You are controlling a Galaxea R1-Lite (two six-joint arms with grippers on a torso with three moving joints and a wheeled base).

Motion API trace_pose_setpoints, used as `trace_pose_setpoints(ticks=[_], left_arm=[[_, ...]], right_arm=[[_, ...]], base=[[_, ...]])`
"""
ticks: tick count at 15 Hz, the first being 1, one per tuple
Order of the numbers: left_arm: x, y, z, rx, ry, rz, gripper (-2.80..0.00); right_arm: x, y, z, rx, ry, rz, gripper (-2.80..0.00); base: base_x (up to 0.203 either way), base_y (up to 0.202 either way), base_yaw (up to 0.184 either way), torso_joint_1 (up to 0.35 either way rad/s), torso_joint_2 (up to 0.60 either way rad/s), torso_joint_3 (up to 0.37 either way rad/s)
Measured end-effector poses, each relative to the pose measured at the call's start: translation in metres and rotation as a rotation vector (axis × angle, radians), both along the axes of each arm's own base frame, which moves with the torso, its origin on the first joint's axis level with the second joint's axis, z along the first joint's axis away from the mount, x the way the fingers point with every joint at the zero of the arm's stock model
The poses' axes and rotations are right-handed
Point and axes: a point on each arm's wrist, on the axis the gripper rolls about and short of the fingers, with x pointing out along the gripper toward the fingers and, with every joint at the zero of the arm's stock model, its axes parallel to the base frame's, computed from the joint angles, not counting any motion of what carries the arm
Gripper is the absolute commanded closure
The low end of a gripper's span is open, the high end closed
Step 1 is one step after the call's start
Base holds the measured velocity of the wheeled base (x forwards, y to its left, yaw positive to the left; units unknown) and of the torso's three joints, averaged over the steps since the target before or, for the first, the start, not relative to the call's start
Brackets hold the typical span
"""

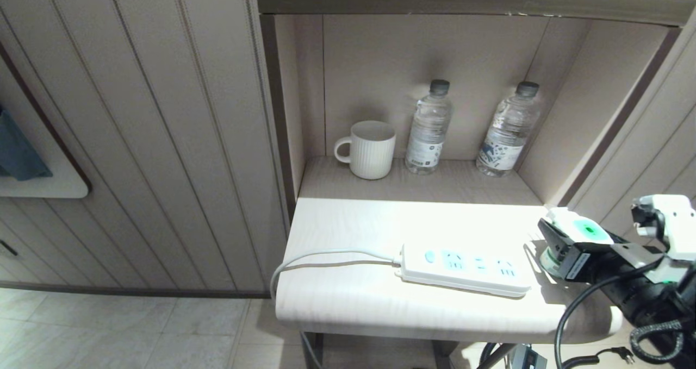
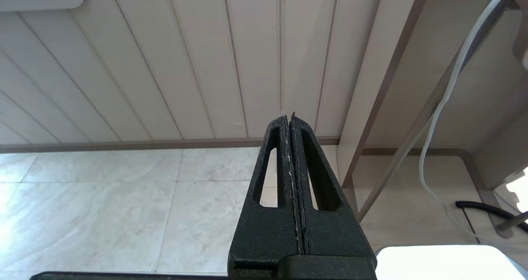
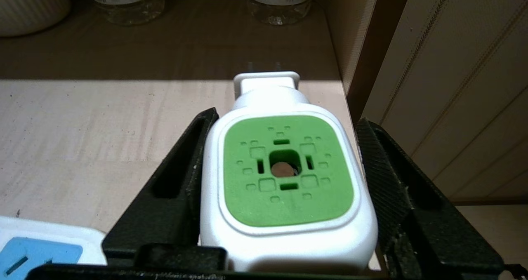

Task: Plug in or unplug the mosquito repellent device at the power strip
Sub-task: Pick up the mosquito repellent liquid

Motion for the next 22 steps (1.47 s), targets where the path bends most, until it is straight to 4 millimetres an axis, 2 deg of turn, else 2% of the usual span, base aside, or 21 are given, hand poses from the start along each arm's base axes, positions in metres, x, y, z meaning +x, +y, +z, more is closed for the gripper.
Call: trace_pose_setpoints(ticks=[6,10,18,22], left_arm=[[0.000,0.000,0.000,0.000,0.000,0.000,0.00],[0.000,0.000,0.000,0.000,0.000,0.000,0.00],[0.000,0.000,0.000,0.000,0.000,0.000,0.00],[0.000,0.000,0.000,0.000,0.000,0.000,0.00]], right_arm=[[0.009,0.002,-0.007,-0.001,-0.012,-0.006,0.00],[0.006,0.002,-0.009,-0.005,-0.002,-0.003,0.00],[-0.017,-0.003,0.011,-0.005,-0.016,-0.062,0.00],[-0.018,-0.003,0.041,0.019,0.013,-0.061,0.00]], base=[[0.000,0.000,0.000,0.000,0.00,0.000],[0.000,0.000,0.000,0.000,0.00,0.000],[0.000,0.000,0.000,0.000,0.00,0.000],[0.000,0.000,0.000,0.000,0.00,0.000]])
